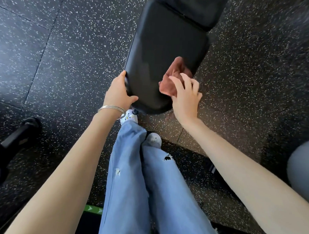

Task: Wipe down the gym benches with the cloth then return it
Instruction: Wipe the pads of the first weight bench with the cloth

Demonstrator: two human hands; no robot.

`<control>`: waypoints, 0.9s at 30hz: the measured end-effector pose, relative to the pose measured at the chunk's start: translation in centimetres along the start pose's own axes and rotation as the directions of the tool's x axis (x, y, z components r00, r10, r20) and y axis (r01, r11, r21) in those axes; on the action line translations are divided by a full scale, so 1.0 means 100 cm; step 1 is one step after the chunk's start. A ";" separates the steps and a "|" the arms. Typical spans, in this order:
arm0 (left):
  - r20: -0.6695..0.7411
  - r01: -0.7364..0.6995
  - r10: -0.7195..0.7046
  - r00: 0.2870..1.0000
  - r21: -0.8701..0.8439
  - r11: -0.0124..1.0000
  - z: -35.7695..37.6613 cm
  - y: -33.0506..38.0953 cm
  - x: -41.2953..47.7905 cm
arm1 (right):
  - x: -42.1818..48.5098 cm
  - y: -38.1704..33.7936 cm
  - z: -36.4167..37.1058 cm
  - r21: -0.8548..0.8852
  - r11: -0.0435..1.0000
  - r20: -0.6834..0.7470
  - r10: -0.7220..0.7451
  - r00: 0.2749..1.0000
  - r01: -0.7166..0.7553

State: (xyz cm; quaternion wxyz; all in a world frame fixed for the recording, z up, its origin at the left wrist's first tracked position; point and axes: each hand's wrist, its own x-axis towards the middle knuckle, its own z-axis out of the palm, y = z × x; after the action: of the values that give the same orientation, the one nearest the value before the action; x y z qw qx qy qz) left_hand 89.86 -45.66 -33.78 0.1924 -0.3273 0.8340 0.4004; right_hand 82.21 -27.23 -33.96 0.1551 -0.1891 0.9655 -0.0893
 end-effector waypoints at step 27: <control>-0.105 -0.012 0.032 0.994 0.184 0.983 -0.025 -0.043 -0.024 | 0.144 -0.115 0.009 -0.205 0.908 0.257 -0.310 0.916 0.365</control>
State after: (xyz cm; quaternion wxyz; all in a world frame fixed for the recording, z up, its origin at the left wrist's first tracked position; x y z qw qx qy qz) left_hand 94.46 -48.70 -33.17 0.1722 -0.3201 0.8800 0.3057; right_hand 73.70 -43.52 -35.95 0.2176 -0.3804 0.8984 0.0280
